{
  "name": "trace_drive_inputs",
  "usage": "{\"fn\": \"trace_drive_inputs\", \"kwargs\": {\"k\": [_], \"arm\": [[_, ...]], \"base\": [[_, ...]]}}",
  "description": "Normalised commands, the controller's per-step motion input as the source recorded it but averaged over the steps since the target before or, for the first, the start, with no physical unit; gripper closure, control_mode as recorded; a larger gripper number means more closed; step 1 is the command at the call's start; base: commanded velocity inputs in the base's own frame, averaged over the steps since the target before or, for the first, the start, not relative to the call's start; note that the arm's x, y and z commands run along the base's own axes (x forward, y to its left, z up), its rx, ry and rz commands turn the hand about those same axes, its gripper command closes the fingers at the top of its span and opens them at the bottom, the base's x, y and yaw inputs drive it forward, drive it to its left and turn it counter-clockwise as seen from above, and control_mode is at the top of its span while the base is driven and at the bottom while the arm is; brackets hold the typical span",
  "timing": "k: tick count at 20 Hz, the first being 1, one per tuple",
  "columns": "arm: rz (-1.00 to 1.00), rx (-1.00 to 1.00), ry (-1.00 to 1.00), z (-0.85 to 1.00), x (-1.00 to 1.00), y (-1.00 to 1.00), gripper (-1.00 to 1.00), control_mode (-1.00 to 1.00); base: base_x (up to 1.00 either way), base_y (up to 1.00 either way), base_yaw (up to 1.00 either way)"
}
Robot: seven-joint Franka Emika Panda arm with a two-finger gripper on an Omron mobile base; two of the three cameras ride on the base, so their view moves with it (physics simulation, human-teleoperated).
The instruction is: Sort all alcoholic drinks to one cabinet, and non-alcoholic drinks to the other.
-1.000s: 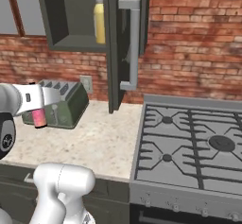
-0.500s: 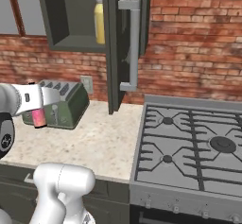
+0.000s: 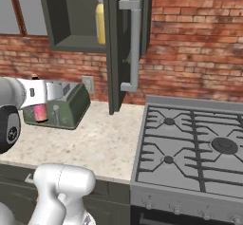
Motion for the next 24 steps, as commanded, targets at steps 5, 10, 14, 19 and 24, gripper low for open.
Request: {"fn": "trace_drive_inputs", "kwargs": {"k": [5,10,14,19,24], "arm": [[0.03,0.23,-0.01,0.78,0.17,0.0,1.0,-1.0],[0.03,0.21,-0.01,0.68,0.4,0.07,1.0,-1.0],[0.0,0.13,0.0,0.19,0.49,0.28,1.0,-1.0],[0.0,0.09,0.0,0.14,0.49,0.09,1.0,-1.0],[0.0,0.01,-0.04,0.11,0.39,0.0,1.0,-1.0]], "base": [[0.0,0.0,0.0],[0.0,0.0,0.0],[0.0,0.0,0.0],[0.0,0.0,0.0],[0.0,0.0,0.0]]}}
